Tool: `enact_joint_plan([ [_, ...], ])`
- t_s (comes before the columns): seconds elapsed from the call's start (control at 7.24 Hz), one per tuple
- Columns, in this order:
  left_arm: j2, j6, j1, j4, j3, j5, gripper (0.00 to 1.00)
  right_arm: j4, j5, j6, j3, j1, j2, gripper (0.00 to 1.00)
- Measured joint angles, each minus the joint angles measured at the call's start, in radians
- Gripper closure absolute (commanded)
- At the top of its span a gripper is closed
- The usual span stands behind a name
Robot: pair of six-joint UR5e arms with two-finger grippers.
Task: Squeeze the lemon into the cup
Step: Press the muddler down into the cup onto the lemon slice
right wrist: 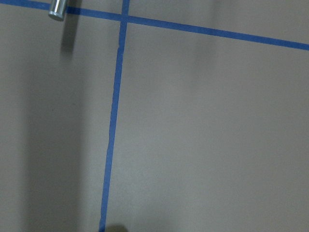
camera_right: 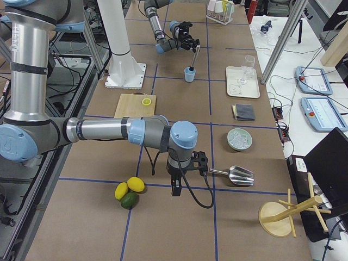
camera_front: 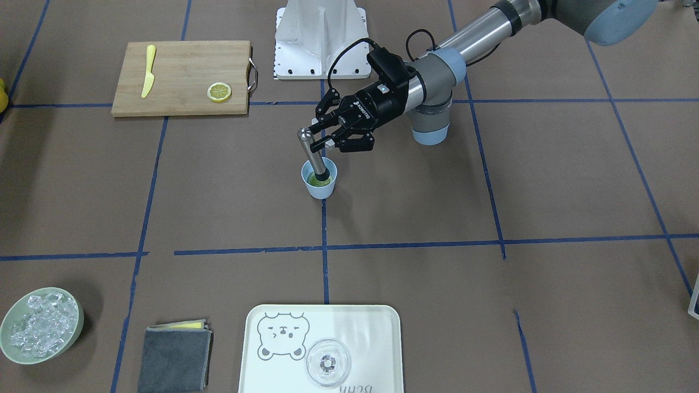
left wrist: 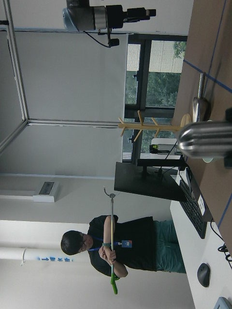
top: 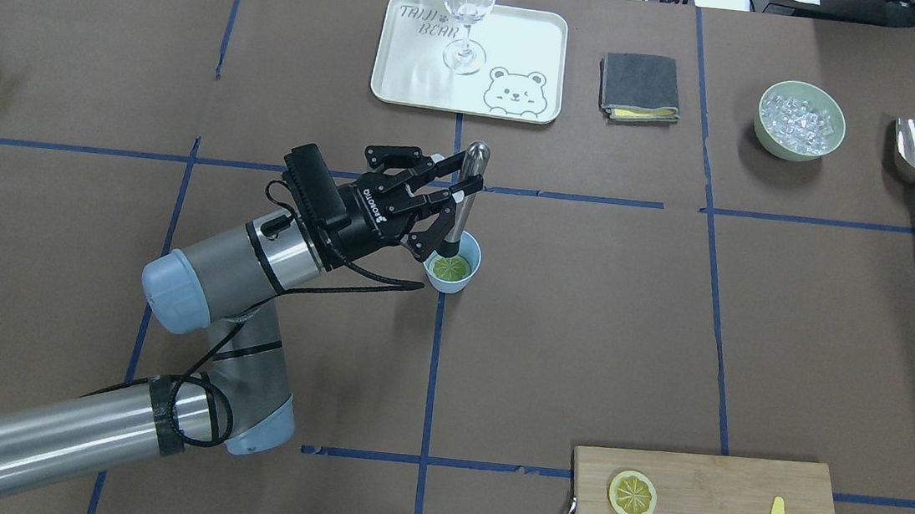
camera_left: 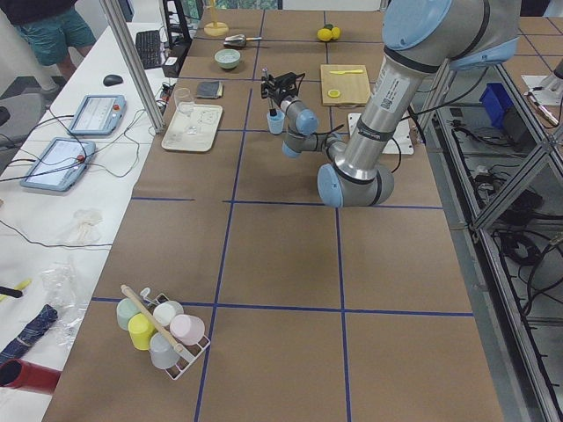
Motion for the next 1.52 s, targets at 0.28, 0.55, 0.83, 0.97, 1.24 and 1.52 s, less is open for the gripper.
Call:
enact_joint_plan([
  [0.28, -0.001, 0.007, 0.021, 0.006, 0.029, 0.029, 1.00, 0.000, 0.000, 0.000, -0.002, 0.000, 0.000, 0.00],
  [0.55, 0.001, 0.012, 0.046, 0.009, 0.042, 0.059, 1.00, -0.001, 0.000, 0.000, -0.003, 0.001, -0.001, 0.00],
  [0.83, 0.002, 0.012, 0.053, 0.009, 0.042, 0.062, 1.00, -0.001, 0.000, 0.000, -0.003, 0.002, -0.002, 0.00],
  [0.97, 0.002, 0.012, 0.053, 0.009, 0.033, 0.060, 1.00, -0.001, 0.000, 0.000, -0.003, 0.003, -0.003, 0.00],
  [1.24, 0.001, 0.012, 0.049, 0.008, -0.003, 0.056, 1.00, -0.001, -0.001, -0.001, -0.004, 0.006, -0.004, 0.00],
  [1.52, 0.015, -0.003, 0.038, 0.009, -0.068, 0.055, 1.00, -0.001, -0.001, -0.001, -0.004, 0.009, -0.004, 0.00],
])
